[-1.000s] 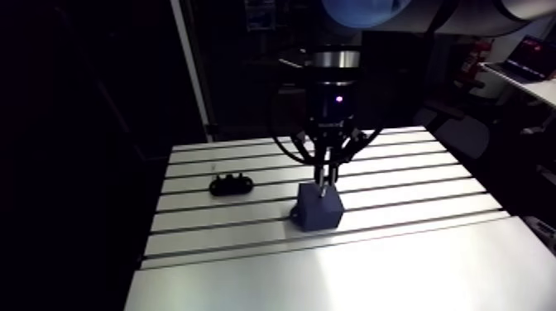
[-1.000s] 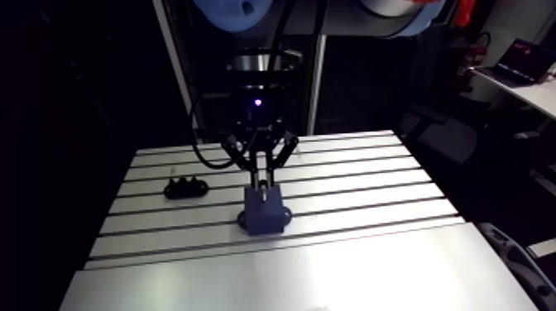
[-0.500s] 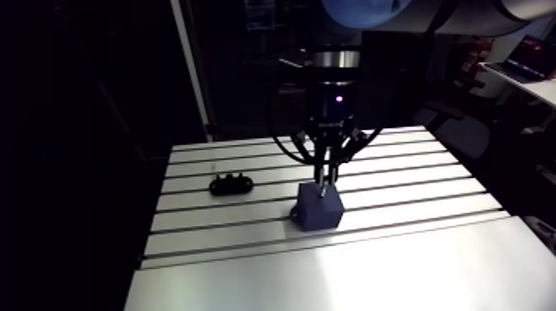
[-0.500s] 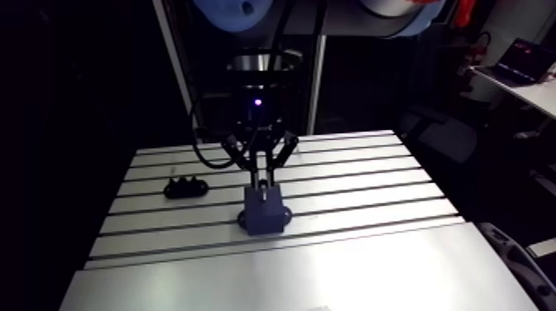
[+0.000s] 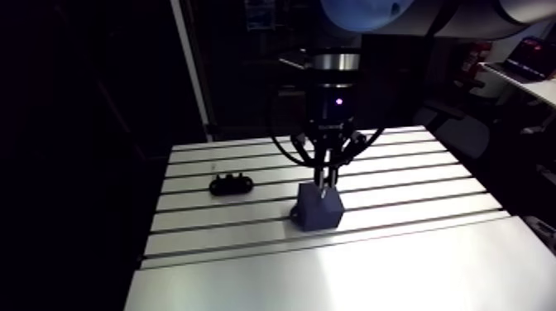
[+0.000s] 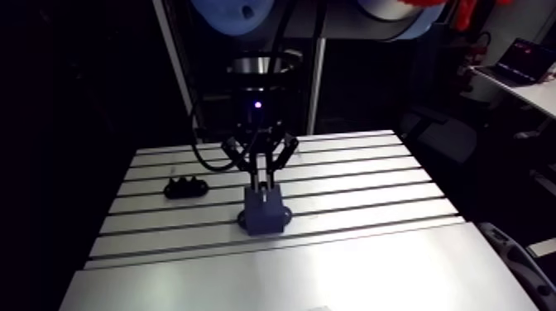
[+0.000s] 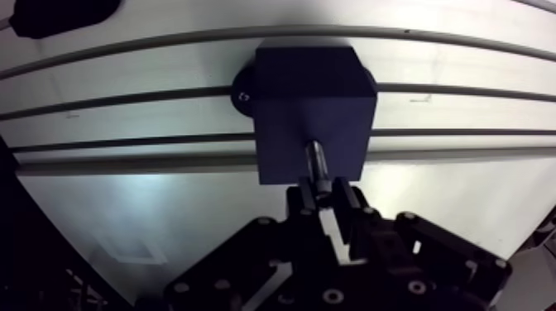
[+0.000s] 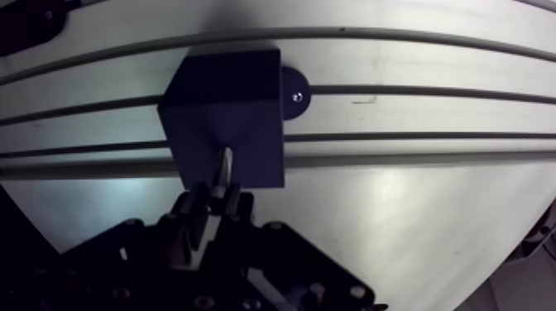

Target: Pick up the M10 bolt and insert it into the hole until fully seated.

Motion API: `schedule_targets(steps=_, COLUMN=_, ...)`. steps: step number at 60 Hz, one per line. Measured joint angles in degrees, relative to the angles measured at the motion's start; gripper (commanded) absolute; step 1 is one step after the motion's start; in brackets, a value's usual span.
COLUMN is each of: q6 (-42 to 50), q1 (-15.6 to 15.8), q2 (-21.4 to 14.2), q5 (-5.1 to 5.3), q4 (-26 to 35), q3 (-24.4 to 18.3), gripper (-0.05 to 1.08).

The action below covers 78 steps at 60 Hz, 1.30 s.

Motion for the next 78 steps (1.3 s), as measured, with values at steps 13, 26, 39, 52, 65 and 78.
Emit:
schedule_targets(steps=13, q6=-0.1, q1=-0.1, q2=0.0, q5=0.11, q4=-0.9, q3=0.2, gripper=1.08)
schedule_targets(steps=26, q6=-0.2, q1=-0.1, q2=0.0, q5=0.13, q4=-1.2, q3=0.3, gripper=1.08)
schedule_targets(steps=39, q6=-0.3, q1=-0.1, q2=0.1, q5=0.15, q4=-1.3, q3=0.4, gripper=1.08)
schedule_targets(steps=52, q6=-0.4, q1=-0.1, q2=0.1, q5=0.1, q4=-1.3, q3=0.4, gripper=1.08)
schedule_targets(steps=65, q6=-0.4, q1=-0.1, q2=0.1, q5=0.12, q4=-1.3, q3=0.4, gripper=1.08)
schedule_targets(steps=78, q6=-0.4, q1=-0.1, q2=0.0, q5=0.17, q4=-1.3, q3=0.4, gripper=1.08)
